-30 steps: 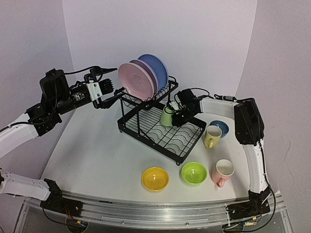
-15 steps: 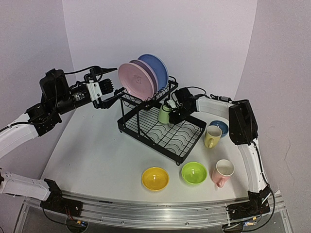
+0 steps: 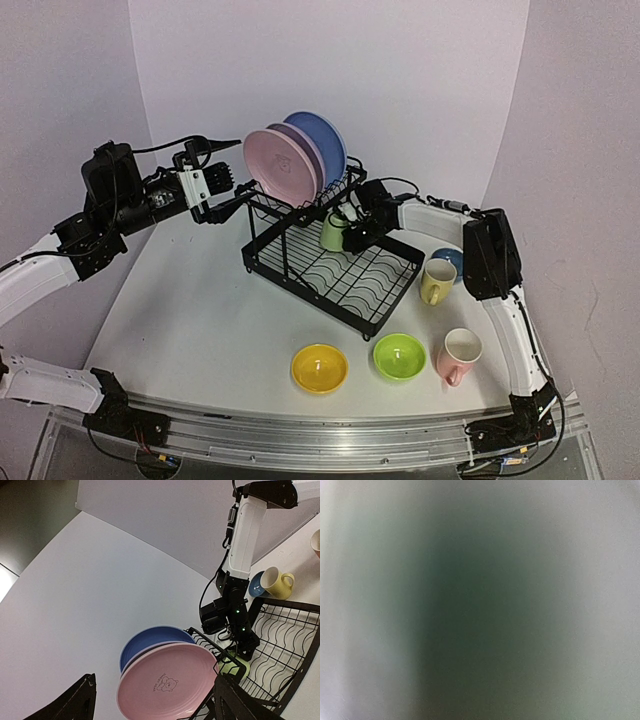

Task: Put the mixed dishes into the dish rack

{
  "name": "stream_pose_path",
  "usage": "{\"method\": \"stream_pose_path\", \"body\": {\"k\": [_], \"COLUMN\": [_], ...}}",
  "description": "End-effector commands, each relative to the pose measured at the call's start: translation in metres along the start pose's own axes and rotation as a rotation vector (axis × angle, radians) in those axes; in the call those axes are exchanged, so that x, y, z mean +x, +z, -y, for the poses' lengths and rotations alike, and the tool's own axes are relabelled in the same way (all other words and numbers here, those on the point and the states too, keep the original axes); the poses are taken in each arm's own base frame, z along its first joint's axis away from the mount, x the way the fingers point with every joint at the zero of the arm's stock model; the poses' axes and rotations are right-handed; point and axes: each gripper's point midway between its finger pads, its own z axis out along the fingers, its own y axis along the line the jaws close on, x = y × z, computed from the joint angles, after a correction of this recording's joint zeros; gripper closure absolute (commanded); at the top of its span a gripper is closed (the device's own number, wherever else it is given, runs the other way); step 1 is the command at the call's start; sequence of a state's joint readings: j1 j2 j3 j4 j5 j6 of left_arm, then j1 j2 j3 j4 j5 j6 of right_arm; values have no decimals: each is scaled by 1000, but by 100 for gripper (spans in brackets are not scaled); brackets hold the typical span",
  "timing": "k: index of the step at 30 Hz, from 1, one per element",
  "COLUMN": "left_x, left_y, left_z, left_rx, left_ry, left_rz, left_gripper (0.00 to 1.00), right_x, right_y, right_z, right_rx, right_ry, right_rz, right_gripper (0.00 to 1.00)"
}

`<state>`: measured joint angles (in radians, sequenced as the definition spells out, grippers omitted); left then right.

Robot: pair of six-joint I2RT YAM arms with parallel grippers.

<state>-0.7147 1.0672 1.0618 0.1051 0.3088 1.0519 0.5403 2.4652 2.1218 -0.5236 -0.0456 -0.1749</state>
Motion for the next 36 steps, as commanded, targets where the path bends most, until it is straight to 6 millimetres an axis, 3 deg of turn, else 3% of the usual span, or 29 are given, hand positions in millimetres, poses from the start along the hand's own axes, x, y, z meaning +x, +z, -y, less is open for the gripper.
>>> {"method": "stream_pose_path", "body": {"k": [1,5,10,14,21,31,36], "left_x": [-18,-18,-18,-18,-19,-17,-16], "left_y": [-4,-5,-5,-5,-6,-9,-7], "left_z": [-27,-27,-28,-28,-29,-27,-27], "left_rx": [-70,-69,-73,-77,-80,-82,-82], "left_ry": [36,34,36,42,43,39,39], "left_rz": [35,34,36,36,37,28,27], "left_gripper": [20,20,19,19,19,19,19], "right_x": [-38,-40,-40,-39,-41,-41,-40], "right_y": [-11,-9,-8,-8,-15,-44,-39], "right_z": [-14,-12,-8,-8,-10,-7,-8], "right_rx": [-32,-23,-3,0,2,37,31], "right_ry": [-35,-29,-21,-22,-25,-4,18], "right_rz": [111,115,115,112,117,150,165], "right_gripper": [100,100,76,68,67,65,74]}}
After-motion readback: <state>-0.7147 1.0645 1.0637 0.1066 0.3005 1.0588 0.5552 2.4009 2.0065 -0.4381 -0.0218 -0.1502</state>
